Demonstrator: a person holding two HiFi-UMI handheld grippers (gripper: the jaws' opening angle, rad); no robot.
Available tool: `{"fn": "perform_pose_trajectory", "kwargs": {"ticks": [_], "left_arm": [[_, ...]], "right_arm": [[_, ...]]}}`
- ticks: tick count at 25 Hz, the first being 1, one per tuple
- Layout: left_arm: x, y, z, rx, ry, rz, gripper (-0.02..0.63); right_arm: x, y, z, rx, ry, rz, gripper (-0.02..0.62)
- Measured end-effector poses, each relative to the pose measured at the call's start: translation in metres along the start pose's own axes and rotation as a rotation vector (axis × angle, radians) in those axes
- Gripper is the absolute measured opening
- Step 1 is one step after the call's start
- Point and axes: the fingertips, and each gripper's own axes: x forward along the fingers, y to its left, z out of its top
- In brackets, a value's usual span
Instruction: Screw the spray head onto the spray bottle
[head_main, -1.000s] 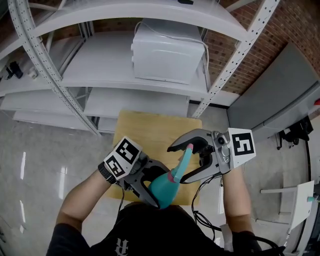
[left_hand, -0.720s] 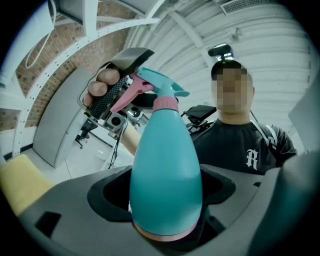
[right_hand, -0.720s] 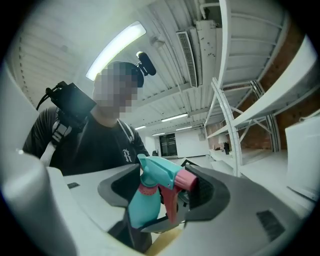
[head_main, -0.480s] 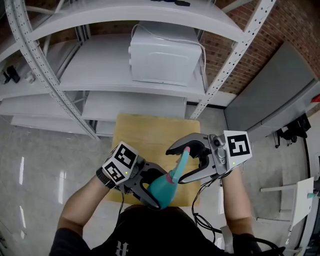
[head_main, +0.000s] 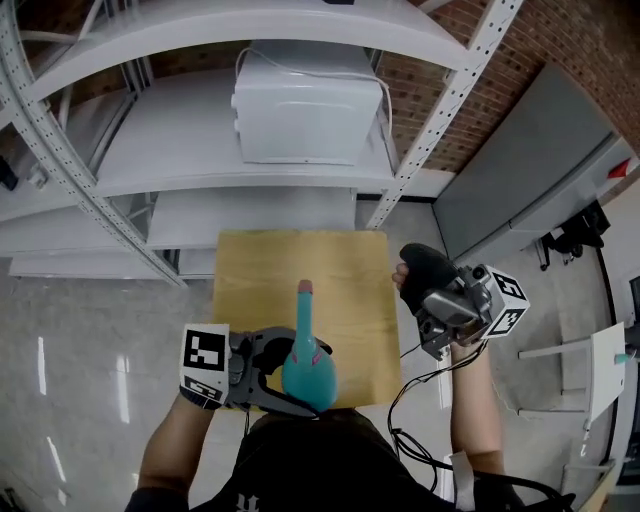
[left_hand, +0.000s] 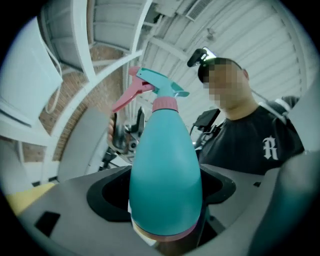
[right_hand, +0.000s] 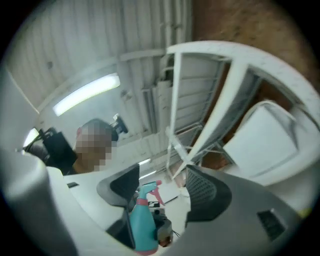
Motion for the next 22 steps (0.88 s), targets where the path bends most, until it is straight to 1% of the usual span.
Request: {"fn": "perform_pose_trajectory", "kwargs": {"ticks": [1, 2, 4, 5, 6, 7, 8, 10, 13, 17, 20, 22], "left_arm": [[-0.007, 0.008, 0.0, 0.036, -0.011, 0.089, 0.391], [-0.013, 0.016, 0.0, 0.065, -0.019, 0.168, 0.391], [-0.023, 0.026, -0.008, 0.09, -0.026, 0.279, 0.391], [-0.025, 0.027, -0.017, 0.085, -0.024, 0.314, 0.391], [-0.026, 0.026, -0.027, 0.072, -0.024, 0.34, 0.391], [-0.024, 0.024, -0.037, 0.056, -0.027, 0.361, 0.391], [-0.021, 0.021, -0.044, 0.046, -0.033, 0.377, 0.391], [-0.009, 0.018, -0.054, 0.049, -0.044, 0.407, 0.391], [0.016, 0.001, -0.064, 0.077, -0.063, 0.457, 0.391], [0.05, -0.031, -0.084, 0.088, -0.094, 0.553, 0.391], [0.09, -0.058, -0.102, 0.114, -0.099, 0.649, 0.391], [0.122, -0.078, -0.113, 0.123, -0.119, 0.722, 0.391]], "right_arm": [[-0.019, -0.018, -0.005, 0.076, -0.071, -0.13, 0.291], [-0.04, -0.032, -0.016, 0.134, -0.119, -0.266, 0.276], [-0.084, -0.048, -0.053, 0.221, -0.178, -0.525, 0.147], [-0.104, -0.048, -0.074, 0.274, -0.198, -0.624, 0.127], [-0.121, -0.045, -0.095, 0.333, -0.211, -0.692, 0.127], [-0.132, -0.038, -0.112, 0.387, -0.218, -0.73, 0.127], [-0.14, -0.032, -0.125, 0.427, -0.216, -0.748, 0.127], [-0.147, -0.022, -0.14, 0.457, -0.185, -0.765, 0.127], [-0.15, 0.002, -0.151, 0.426, -0.105, -0.77, 0.127], [-0.165, 0.043, -0.161, 0.342, -0.015, -0.719, 0.127], [-0.195, 0.081, -0.171, 0.373, -0.009, -0.662, 0.127], [-0.214, 0.11, -0.175, 0.396, 0.0, -0.627, 0.127]]}}
